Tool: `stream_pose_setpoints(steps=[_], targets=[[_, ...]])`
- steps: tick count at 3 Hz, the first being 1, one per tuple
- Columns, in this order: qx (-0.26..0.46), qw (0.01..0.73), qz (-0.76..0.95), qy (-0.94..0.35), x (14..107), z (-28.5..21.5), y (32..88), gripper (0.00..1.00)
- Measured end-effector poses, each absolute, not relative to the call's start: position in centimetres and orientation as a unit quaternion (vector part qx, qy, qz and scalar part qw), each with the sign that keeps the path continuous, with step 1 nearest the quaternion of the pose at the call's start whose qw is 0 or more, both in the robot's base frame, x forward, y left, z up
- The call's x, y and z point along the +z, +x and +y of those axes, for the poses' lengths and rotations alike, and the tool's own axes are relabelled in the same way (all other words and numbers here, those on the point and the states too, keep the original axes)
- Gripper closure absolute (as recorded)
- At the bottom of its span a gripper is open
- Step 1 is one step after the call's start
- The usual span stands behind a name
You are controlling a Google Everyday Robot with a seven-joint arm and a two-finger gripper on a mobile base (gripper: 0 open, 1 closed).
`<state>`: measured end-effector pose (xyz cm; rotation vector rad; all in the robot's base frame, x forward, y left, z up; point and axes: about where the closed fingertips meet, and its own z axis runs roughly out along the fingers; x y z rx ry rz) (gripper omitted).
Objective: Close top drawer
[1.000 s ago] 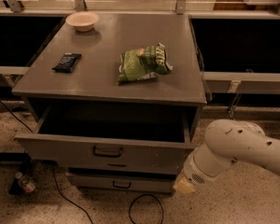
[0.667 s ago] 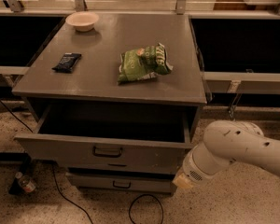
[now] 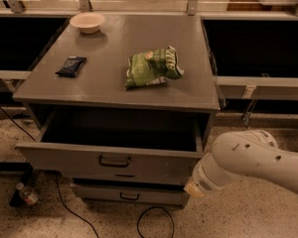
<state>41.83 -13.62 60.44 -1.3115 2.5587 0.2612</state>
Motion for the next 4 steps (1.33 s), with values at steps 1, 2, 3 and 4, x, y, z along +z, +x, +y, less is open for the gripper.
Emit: stream_pose_setpoints(steps=[1, 2, 3, 4], targets=[[0.063, 0.134, 0.88, -0.451, 60.5, -13.4, 42.4, 1.0], [0.038, 0.137, 0.883, -0.447, 60.5, -13.3, 42.7, 1.0], [0.039, 0.137, 0.883, -0.447, 60.5, -13.3, 42.7, 1.0], [0.052, 0.136, 0.88, -0.452, 60.5, -12.6, 43.7, 1.0]])
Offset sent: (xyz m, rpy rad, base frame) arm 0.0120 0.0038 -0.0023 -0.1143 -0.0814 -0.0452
